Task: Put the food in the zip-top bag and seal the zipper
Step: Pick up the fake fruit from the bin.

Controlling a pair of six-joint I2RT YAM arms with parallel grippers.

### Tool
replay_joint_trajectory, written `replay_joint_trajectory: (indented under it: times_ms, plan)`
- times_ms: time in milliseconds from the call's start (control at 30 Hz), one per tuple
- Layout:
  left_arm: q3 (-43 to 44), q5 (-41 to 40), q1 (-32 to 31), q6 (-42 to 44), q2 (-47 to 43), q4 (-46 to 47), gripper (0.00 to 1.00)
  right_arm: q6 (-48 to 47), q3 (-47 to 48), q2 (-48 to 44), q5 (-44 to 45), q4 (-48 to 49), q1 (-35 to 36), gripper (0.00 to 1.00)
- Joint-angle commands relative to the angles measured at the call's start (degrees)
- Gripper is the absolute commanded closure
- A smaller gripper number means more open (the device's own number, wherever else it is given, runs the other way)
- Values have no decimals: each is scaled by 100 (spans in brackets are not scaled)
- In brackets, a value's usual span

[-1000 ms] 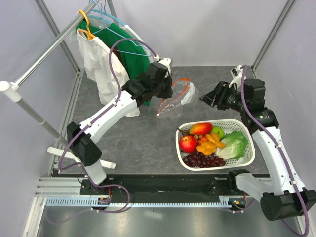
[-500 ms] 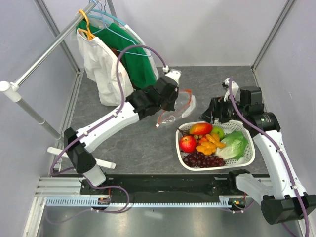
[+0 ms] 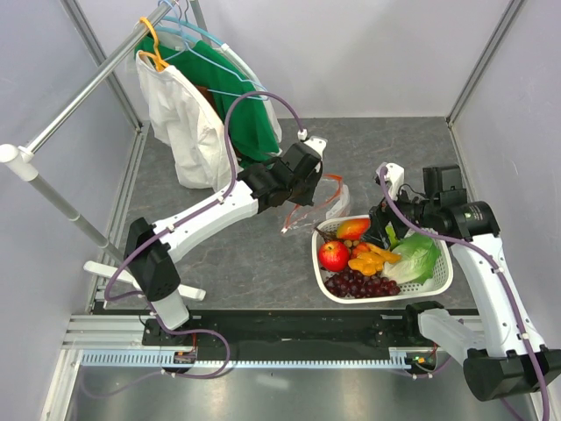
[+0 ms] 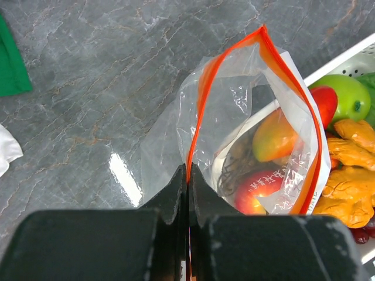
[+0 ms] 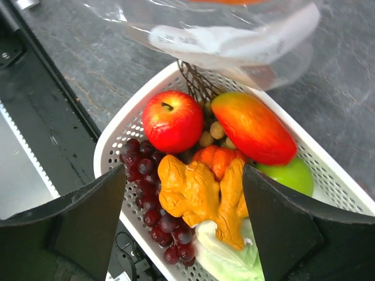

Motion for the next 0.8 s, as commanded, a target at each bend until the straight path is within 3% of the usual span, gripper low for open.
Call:
replay_joint_trajectory:
  times_ms: [0, 133, 267, 500, 767]
  plan:
    - [70, -180, 86, -264, -8, 306, 98, -358, 43, -17, -759, 281, 64, 15]
    - [70, -357, 428, -572, -8, 192, 98, 258, -782, -508, -638, 1779, 135, 30]
    - [35, -278, 570, -529, -43, 139, 98, 14, -1294, -510, -93, 2180, 214, 37]
    - [17, 56, 570, -537, -26, 139, 98, -1735, -1346, 149, 479, 2398, 320, 25]
    - [43, 162, 578, -520, 9, 148, 98, -3325, -1698, 694, 655, 2672, 486, 24]
